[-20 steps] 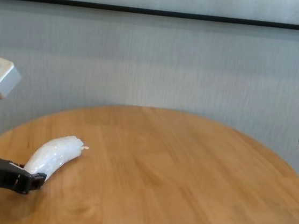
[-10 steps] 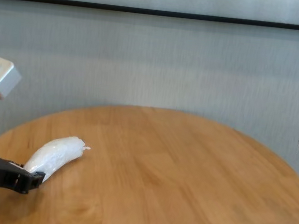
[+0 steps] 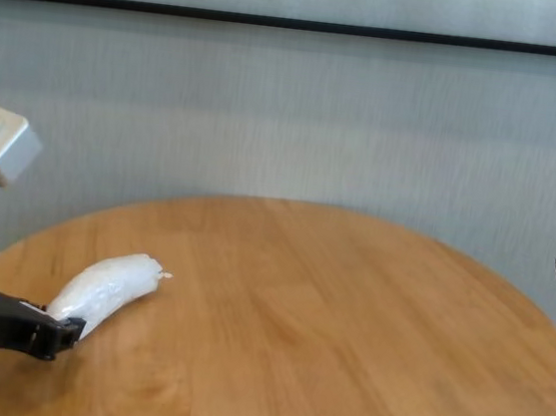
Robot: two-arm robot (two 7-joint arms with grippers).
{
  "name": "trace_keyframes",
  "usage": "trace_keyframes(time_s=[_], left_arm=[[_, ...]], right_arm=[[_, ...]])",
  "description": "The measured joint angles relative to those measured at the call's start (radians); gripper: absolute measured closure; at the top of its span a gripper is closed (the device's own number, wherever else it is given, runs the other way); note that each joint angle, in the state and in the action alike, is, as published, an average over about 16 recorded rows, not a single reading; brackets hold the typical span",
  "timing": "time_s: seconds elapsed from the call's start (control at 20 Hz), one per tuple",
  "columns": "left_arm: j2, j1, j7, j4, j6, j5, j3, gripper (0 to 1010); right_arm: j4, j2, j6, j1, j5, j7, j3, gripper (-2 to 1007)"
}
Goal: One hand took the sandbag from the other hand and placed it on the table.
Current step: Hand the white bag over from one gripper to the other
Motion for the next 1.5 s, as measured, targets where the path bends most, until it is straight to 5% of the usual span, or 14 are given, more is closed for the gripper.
trace_keyframes(time_s=[0.6, 1.0, 1.5], left_arm=[[0.024, -0.004, -0.101, -0.016, -0.054, 0.042, 0.026, 731], [0.084, 0.022, -0.210, -0.082, -0.114, 0.041, 0.037, 732], [0.177, 0.015, -0.371, -0.173, -0.178, -0.010, 0.058, 732]], right_arm=[[0.000, 0.000, 0.000, 0.000, 0.000, 0.000, 0.000, 5], [0.000, 0.000, 0.000, 0.000, 0.000, 0.000, 0.000, 5], [0.000, 0.000, 0.000, 0.000, 0.000, 0.000, 0.000, 5]])
